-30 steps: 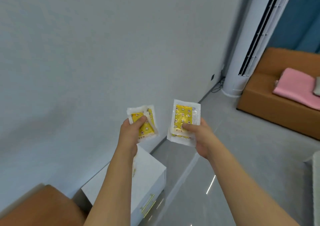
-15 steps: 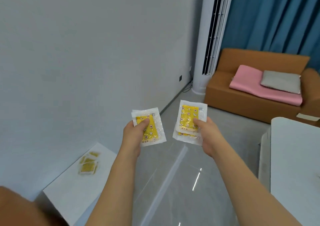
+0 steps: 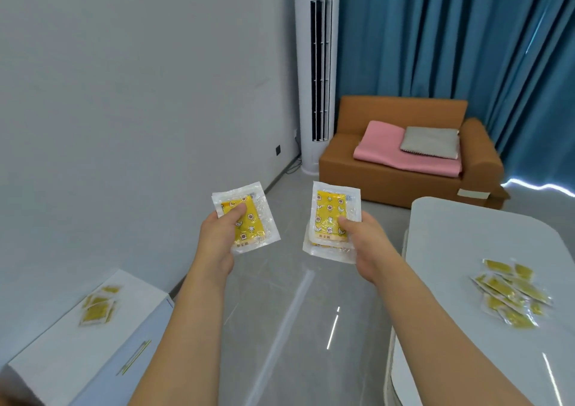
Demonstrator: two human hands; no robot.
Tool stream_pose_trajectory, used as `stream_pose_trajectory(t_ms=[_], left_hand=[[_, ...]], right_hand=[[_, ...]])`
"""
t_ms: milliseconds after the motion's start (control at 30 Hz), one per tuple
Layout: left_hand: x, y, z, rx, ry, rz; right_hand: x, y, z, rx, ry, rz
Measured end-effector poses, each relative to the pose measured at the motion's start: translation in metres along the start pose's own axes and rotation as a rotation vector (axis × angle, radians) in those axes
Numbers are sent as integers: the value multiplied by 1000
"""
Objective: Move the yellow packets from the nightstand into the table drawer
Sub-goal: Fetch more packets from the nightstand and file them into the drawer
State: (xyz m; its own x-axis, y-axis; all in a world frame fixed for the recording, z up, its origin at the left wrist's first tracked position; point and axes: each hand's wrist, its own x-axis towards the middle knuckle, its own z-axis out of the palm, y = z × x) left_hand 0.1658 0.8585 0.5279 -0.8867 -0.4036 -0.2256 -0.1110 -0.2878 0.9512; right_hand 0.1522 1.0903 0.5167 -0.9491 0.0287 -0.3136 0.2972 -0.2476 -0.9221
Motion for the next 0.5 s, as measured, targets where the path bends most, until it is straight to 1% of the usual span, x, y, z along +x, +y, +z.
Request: stream_pose_trajectory(t_ms=[133,233,367,500], left_hand=[[-51,-29,69,29,-16,-6],[-77,-42,106,41,-39,-19],[-93,-48,151,20,-56,-1],[-128,-68,207,11,-100,-23]], right_hand=[[-16,-25,-82,-45,20,-17],[-22,-37,-122,-48,31,-4],[-26,-50,-168,-23,94,-2],[-33,-64,-233,-13,117,-21]])
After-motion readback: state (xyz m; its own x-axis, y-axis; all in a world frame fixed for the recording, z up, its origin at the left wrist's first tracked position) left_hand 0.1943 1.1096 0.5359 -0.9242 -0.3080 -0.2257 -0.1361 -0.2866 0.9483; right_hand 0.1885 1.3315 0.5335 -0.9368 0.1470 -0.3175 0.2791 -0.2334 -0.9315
